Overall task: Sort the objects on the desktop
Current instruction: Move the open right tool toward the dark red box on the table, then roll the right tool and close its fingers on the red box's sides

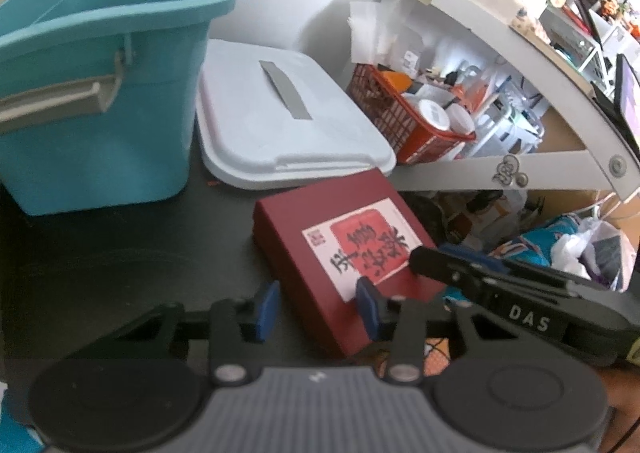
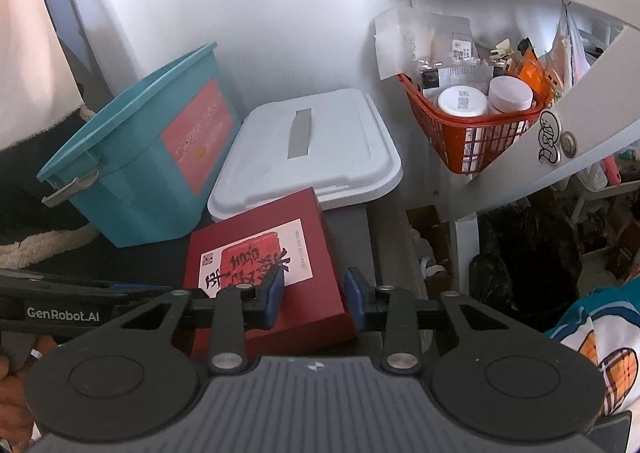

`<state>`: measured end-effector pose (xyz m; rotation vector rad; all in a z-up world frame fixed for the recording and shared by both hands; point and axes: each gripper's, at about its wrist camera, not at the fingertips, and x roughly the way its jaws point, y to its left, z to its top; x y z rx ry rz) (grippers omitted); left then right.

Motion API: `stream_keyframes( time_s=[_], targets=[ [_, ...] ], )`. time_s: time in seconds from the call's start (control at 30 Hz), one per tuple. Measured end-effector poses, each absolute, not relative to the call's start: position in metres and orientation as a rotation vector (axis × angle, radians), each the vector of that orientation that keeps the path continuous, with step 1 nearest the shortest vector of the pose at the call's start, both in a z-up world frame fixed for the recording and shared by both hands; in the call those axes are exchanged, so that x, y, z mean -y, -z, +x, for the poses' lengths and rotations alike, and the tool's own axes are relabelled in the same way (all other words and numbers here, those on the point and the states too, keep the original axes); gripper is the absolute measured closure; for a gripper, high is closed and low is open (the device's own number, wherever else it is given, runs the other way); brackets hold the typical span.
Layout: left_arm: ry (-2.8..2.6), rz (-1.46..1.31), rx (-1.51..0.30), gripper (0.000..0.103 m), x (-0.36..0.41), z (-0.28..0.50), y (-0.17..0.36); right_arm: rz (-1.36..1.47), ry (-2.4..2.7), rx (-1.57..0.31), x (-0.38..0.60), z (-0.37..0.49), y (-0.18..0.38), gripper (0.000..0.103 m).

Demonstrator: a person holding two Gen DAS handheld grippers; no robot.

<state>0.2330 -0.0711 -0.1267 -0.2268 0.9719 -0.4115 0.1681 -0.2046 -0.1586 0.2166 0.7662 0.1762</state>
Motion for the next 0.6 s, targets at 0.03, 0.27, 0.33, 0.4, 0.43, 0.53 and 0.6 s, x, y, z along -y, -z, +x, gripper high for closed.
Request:
stream_keyframes(
  time_s=[0.03, 0.27, 0.33, 0.4, 0.43, 0.53, 0.6],
  targets=[
    [0.419, -0.23, -0.974, 0.062, 0.072, 0.233, 0.127, 0.219, -0.177, -0.77, 0.205, 0.167, 0.158, 0.068],
    [0.438, -0.225, -0.979, 0.063, 0.079, 0.232, 0.127, 0.201, -0.186, -0.788, 0.204, 0.156, 0.156, 0.068],
    [0.446, -0.225, -0.983, 0.063, 0.081, 0.231, 0.127, 0.205, -0.185, -0.795, 0.206, 0.153, 0.155, 0.068],
    [0.455, -0.219, -0.986, 0.063, 0.083, 0.23, 0.127, 0.21, -0.185, -0.802, 0.208, 0.15, 0.154, 0.068],
    [0.46, -0.216, -0.987, 0.063, 0.085, 0.23, 0.126, 0.211, -0.185, -0.805, 0.209, 0.148, 0.154, 0.068],
    [0.473, -0.216, -0.989, 0.063, 0.087, 0.228, 0.126, 0.231, -0.184, -0.816, 0.215, 0.144, 0.153, 0.069],
    [0.475, -0.214, -0.986, 0.063, 0.087, 0.228, 0.126, 0.27, -0.177, -0.822, 0.223, 0.143, 0.152, 0.068]
  ],
)
